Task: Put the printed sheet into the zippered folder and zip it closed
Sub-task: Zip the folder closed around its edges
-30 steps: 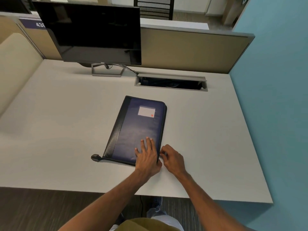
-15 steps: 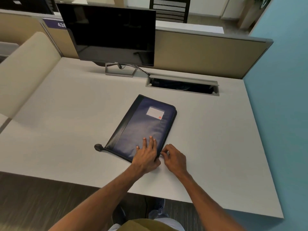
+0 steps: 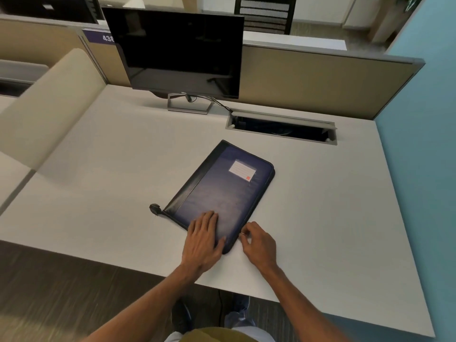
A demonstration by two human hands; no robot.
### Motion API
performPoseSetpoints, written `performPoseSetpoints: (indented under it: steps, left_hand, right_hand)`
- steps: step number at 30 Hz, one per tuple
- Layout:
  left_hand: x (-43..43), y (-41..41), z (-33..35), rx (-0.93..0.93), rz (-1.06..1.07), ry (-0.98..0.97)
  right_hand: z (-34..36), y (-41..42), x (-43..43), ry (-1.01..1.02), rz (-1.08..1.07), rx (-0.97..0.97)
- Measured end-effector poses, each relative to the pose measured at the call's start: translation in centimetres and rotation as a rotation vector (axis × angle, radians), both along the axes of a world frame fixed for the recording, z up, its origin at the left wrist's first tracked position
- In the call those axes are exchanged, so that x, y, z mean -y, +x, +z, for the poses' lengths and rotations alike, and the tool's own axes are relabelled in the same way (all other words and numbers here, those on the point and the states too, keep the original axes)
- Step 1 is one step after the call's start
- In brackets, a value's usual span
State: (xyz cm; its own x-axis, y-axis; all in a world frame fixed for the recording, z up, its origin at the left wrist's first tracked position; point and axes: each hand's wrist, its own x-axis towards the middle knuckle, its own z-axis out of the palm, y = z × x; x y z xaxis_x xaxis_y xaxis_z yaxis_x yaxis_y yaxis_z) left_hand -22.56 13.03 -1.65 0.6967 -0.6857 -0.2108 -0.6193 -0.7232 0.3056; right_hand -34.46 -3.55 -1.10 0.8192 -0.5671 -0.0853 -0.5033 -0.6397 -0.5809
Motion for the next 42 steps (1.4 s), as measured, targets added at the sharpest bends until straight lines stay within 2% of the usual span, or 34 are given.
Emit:
performPoseSetpoints:
  steps: [2,3,7,9,12,15,24,30,37,42]
  left_hand:
    - [-1.0,-0.7,-0.5,-0.076,0.271,-0.147]
    - [-1.2,-0.7,-0.7,-0.103,0.321,-0.173]
    - [-1.6,0.5,-0.5,-0.136,0.32,-0.184]
    - [-1.8,0.8,-0.2,-0.149,0.431,-0.22]
    - [-1.8,0.6,0.1,-0.238,0.803,-0.307]
    - [-1.3,1.1,0.6,-0.447,1.088,-0.338]
    - [-1.0,2.0,0.5,-0.565,1.098,-0.346]
    - [-1.2,2.8,1.0,-0.635,1.078,-0.355]
    - [-2.6,3.6,1.2,-0.666,1.045,-0.462]
    - [-3.4,4.2,1.5,-0.673,1.022,-0.432]
  right_hand:
    - [-0.2,0.3,-0.5,0.0,0.007,-0.001]
    - [-0.3,0.5,-0.8,0.004,0.009,-0.004]
    - [-0.5,1.5,-2.2,0.03,-0.007,0.0]
    - [-0.5,2.3,-3.0,0.044,-0.009,0.015]
    - [-0.4,3.5,-4.2,0.051,-0.047,0.028]
    - [-0.4,4.3,-5.2,0.063,-0.11,0.042]
    - [-0.5,4.8,-6.3,0.088,-0.237,0.058]
    - [-0.6,4.7,-7.3,0.097,-0.222,0.089]
    - [-0.9,5.0,-7.0,0.126,-0.087,0.117]
    - [-0.6,4.8,-7.4,0.062,0.051,0.093]
